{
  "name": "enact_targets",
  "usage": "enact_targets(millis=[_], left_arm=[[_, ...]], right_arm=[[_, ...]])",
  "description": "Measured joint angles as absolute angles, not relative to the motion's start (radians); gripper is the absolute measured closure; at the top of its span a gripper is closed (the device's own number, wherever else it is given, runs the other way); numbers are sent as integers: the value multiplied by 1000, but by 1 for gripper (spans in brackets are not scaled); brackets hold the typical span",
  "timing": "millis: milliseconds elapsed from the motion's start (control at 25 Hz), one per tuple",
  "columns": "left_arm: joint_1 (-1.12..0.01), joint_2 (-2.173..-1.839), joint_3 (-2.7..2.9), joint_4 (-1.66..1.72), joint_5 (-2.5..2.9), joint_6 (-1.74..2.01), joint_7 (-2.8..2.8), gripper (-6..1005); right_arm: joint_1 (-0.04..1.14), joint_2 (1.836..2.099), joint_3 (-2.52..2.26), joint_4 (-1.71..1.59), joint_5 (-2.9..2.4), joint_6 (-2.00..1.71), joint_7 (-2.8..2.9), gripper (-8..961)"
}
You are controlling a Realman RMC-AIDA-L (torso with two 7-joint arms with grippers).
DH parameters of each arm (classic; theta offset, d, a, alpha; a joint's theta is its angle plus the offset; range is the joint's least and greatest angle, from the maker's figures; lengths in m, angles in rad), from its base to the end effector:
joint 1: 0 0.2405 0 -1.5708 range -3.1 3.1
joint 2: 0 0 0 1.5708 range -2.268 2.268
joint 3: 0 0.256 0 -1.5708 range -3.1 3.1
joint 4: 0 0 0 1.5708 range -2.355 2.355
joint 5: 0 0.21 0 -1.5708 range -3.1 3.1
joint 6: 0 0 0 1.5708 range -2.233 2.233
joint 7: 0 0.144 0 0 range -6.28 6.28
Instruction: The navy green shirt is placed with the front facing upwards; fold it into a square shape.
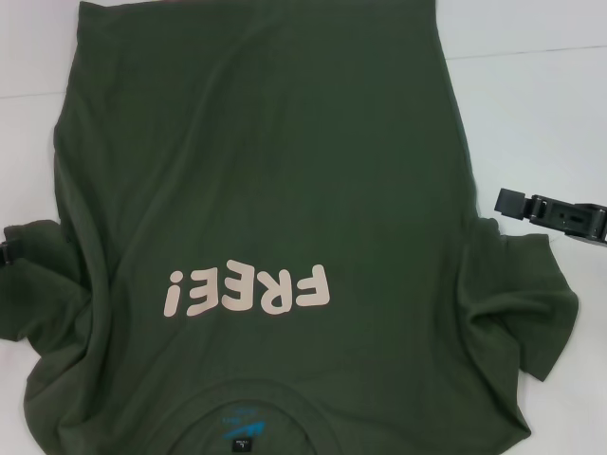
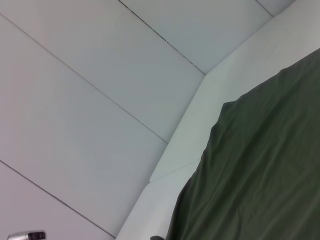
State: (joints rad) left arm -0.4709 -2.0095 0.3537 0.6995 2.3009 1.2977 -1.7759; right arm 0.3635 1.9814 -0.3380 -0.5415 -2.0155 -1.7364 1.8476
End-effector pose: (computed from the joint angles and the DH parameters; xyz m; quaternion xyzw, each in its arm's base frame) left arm -0.3684 0.3311 0.0692 -0.8023 -0.4851 -0.1624 0.3075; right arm 0.3345 0.2721 0.0608 -0.7598 0.5172 0.3755 0.1191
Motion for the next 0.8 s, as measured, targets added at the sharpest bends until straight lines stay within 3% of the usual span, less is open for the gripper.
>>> enact_targets(millis=[120, 800], left_arm=[[-470, -2011, 354, 695, 2302, 1276, -1776, 112], [-477, -2018, 408, 661, 2302, 1235, -1760, 111]], right_arm=[[363, 1981, -338, -541, -2016, -1734, 1855, 126], [365, 1979, -334, -542, -2016, -1731, 1859, 126]])
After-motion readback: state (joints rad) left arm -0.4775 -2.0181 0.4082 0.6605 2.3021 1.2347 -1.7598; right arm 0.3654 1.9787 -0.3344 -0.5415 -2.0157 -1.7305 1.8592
